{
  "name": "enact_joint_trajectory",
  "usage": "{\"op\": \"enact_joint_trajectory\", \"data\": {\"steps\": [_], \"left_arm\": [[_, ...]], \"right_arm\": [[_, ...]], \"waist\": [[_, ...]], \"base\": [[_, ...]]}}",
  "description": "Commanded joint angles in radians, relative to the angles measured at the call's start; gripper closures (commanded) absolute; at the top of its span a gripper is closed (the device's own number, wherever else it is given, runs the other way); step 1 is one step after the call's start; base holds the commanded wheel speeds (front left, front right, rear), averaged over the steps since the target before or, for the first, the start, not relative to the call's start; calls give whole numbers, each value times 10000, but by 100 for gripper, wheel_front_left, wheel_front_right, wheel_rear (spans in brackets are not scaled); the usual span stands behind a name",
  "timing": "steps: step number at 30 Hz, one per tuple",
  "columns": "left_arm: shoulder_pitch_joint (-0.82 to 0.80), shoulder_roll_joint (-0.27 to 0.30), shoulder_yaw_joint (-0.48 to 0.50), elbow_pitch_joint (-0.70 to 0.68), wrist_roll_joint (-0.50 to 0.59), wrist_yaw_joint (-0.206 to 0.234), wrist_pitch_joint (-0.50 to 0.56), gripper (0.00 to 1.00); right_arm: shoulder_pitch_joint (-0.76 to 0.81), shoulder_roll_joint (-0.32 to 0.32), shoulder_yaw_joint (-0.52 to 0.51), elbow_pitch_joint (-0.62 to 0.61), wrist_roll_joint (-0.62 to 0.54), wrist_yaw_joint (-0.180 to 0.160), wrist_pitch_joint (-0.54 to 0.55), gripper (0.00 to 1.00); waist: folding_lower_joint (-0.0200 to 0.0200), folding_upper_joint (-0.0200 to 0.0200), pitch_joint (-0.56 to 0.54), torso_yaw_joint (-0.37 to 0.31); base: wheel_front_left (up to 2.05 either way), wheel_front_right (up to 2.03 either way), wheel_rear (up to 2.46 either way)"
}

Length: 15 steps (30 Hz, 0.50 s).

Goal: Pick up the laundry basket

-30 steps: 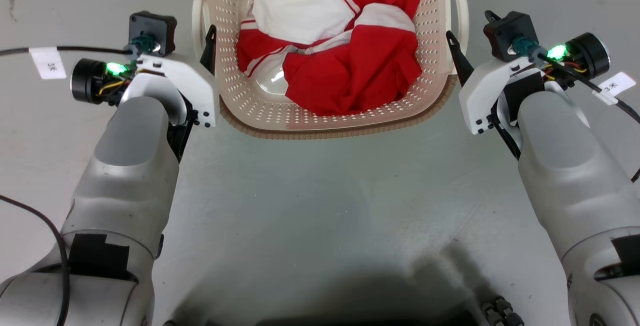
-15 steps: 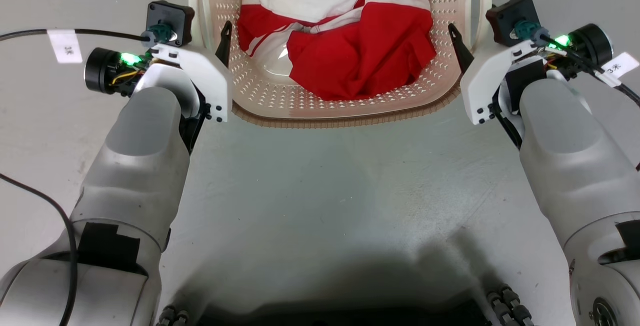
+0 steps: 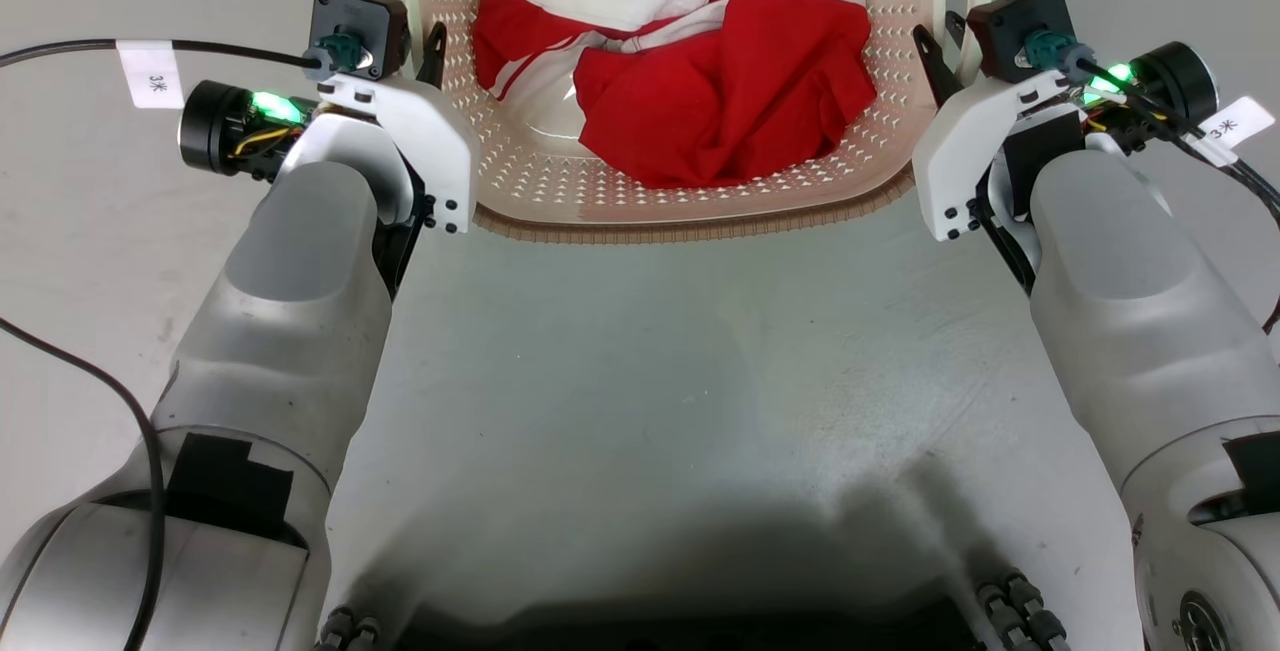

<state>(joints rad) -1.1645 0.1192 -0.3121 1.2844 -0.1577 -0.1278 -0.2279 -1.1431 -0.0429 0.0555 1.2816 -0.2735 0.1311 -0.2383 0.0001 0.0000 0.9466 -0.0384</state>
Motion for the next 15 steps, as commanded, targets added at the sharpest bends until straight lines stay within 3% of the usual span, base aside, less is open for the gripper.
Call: {"op": "enact_joint_trajectory", "data": {"steps": [1,15], "left_arm": [[-73,126,-75,-7,41,-35,-80,100],[852,-213,-784,24,-966,-49,439,100]], "right_arm": [[-65,-136,64,-11,22,-7,-51,100],[748,-108,934,48,966,-7,424,100]], "waist": [[-1,0,-55,2],[-1,0,-1582,89]], "base": [[0,0,0],[0,0,0]]}}
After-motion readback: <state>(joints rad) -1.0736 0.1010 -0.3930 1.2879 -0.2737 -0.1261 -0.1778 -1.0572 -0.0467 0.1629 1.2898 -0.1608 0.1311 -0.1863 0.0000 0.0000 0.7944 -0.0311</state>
